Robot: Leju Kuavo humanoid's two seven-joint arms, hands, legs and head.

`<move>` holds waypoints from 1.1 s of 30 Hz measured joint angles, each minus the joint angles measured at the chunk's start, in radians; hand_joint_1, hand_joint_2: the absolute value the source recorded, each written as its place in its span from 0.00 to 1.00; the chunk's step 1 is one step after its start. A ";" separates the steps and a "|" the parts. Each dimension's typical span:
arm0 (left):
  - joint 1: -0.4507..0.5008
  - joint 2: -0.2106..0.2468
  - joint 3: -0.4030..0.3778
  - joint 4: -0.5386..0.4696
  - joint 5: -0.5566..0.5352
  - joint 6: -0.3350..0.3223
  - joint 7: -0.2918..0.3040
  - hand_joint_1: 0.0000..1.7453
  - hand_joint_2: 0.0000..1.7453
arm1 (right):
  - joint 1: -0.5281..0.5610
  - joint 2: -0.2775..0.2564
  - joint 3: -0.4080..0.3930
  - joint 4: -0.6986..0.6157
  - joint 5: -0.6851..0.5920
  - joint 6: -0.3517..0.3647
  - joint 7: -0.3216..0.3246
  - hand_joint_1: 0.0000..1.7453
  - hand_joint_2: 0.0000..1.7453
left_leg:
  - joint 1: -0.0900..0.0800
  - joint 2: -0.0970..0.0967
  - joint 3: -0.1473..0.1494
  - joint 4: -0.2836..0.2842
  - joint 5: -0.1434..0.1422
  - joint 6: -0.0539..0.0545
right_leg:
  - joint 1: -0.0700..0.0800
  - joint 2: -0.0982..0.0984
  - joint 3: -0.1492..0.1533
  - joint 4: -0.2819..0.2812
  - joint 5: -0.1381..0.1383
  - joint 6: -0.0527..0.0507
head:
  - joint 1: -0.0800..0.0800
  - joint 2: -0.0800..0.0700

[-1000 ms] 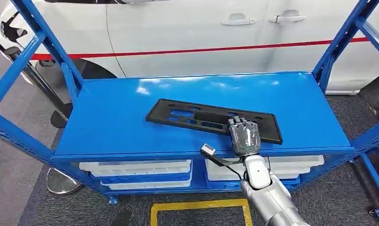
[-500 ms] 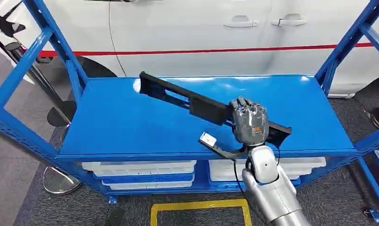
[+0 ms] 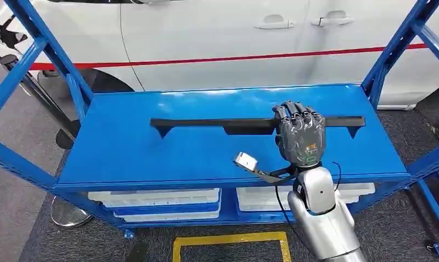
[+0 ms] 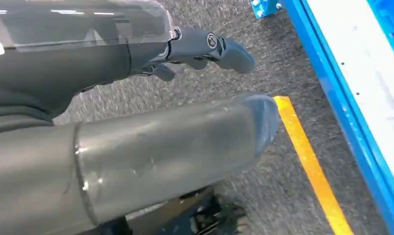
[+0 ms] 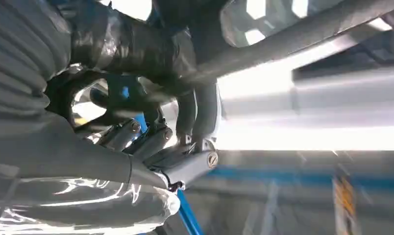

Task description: Take the parts from the cabinet and place them on the table.

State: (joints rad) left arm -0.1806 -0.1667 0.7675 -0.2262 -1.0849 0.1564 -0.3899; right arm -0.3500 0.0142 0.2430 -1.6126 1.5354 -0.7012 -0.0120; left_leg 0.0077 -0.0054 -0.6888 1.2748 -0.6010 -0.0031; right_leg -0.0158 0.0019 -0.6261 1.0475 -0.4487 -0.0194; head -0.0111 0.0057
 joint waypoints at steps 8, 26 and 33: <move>0.001 0.000 0.008 0.000 0.038 0.018 -0.094 0.00 1.00 | 0.010 0.064 -0.016 -0.193 0.000 0.002 -0.135 1.00 1.00 | -0.013 -0.001 0.098 -0.248 0.146 0.026 | 0.008 0.002 0.012 -0.001 -0.007 0.008 | 0.000 0.000; 0.023 -0.007 0.008 0.000 0.056 0.014 -0.078 0.00 1.00 | 0.050 0.283 -0.185 -0.267 -0.283 0.002 -0.675 1.00 1.00 | -0.011 -0.001 0.101 -0.247 0.146 0.019 | 0.008 0.005 0.009 0.007 -0.012 0.011 | 0.000 0.000; 0.035 -0.015 0.012 0.000 0.083 -0.012 -0.048 0.00 1.00 | 0.057 0.314 -0.185 -0.241 -0.301 0.003 -0.675 1.00 1.00 | -0.004 0.000 -0.039 0.061 0.002 -0.001 | 0.010 -0.002 0.010 0.003 -0.008 -0.006 | 0.000 0.000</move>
State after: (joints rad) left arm -0.1451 -0.1816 0.7797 -0.2258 -1.0021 0.1442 -0.4379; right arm -0.2928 0.3285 0.0580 -1.8539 1.2349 -0.6985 -0.6870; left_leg 0.0040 -0.0056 -0.7276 1.3354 -0.5990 -0.0045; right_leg -0.0062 -0.0002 -0.6159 1.0502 -0.4571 -0.0258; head -0.0111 0.0057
